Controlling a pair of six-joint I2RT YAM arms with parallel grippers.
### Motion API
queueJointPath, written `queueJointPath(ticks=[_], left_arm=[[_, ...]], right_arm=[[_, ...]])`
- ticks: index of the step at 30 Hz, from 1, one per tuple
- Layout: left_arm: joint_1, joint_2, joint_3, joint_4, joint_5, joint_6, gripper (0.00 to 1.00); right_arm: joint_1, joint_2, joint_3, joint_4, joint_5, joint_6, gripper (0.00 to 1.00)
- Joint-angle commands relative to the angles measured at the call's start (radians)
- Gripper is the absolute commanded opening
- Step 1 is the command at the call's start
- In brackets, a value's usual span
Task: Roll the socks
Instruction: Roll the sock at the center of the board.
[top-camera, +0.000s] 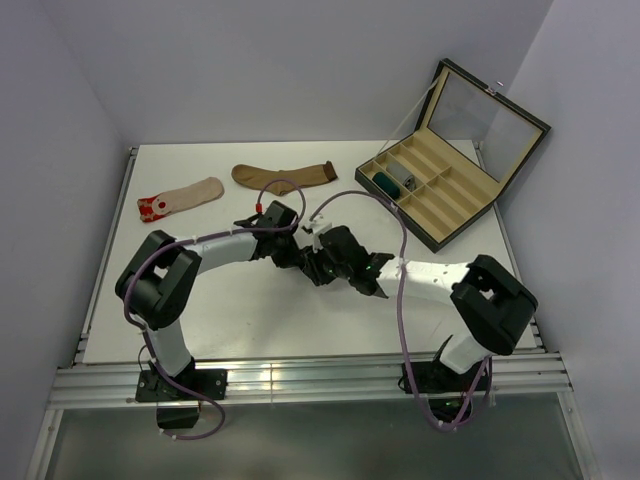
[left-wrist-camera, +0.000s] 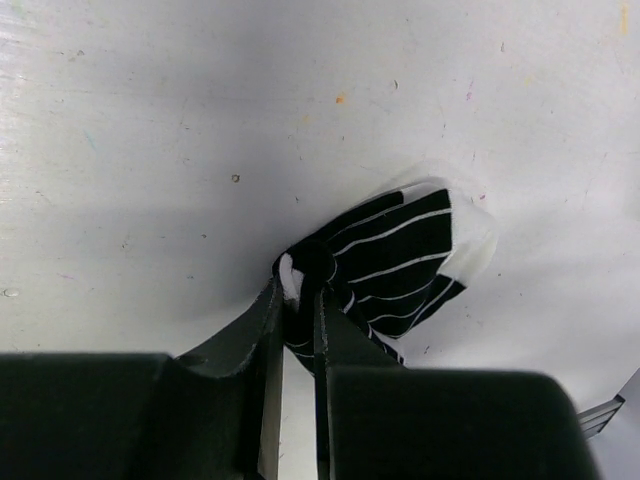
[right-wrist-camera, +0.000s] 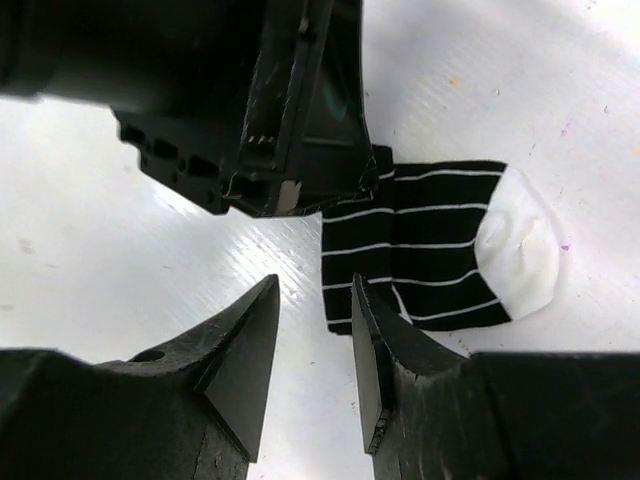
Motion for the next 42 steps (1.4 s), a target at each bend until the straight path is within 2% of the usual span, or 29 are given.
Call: queueJointPath(ticks=[1,13,16,17,18,20,21,22,24,25,26,29,32,36,42], left_arm=[[-0.007,0.030,0.011,-0.065,-0.034,0.031,0.08],[-0.005,0.025,0.022,-0.068,-0.034,0.028,0.11],[-0.004,0.013,0.027,-0.074,-0.034,0.025,0.13],[-0.002,0.003,0.027,-0.077,-0.033,0.023,0.15],[-0.001,-0.005,0.025,-0.077,-0.034,0.020,0.18],[0.010,-0.036,0.014,-0.074,-0.034,0.005,0.23],[0.022,-0.048,0.004,-0.068,-0.036,0.002,0.30],[0.029,-0.076,-0.003,-0.066,-0.039,-0.007,0.34],[0.051,-0.105,-0.022,-0.062,-0.048,-0.016,0.42],[0.059,-0.135,-0.032,-0.057,-0.050,-0.029,0.46],[0.065,-0.152,-0.041,-0.053,-0.053,-0.035,0.54],[0.084,-0.206,-0.075,-0.036,-0.071,-0.059,0.63],[0.090,-0.241,-0.116,-0.022,-0.077,-0.079,0.76],[0.090,-0.267,-0.164,0.016,-0.056,-0.095,0.77],[0.067,-0.251,-0.181,0.055,-0.034,-0.102,0.73]], right_arm=[[0.036,0.042,0.024,-0.025,0.167,-0.088,0.43],[0.104,0.235,0.133,-0.153,0.212,-0.122,0.43],[0.108,0.276,0.156,-0.192,0.232,-0.118,0.40],[0.108,0.284,0.160,-0.207,0.232,-0.116,0.38],[0.108,0.304,0.171,-0.218,0.235,-0.115,0.28],[0.107,0.319,0.177,-0.233,0.224,-0.112,0.18],[0.104,0.318,0.176,-0.232,0.207,-0.113,0.09],[0.099,0.315,0.174,-0.230,0.183,-0.113,0.06],[0.067,0.298,0.177,-0.232,0.074,-0.109,0.00],[0.052,0.293,0.182,-0.233,0.040,-0.105,0.00],[0.034,0.289,0.188,-0.243,-0.073,-0.101,0.00],[-0.045,0.295,0.209,-0.244,-0.233,-0.078,0.00],[-0.124,0.327,0.222,-0.218,-0.507,-0.018,0.00],[-0.218,0.382,0.210,-0.140,-0.740,0.081,0.00],[-0.321,0.499,0.185,0.038,-0.954,0.295,0.00]])
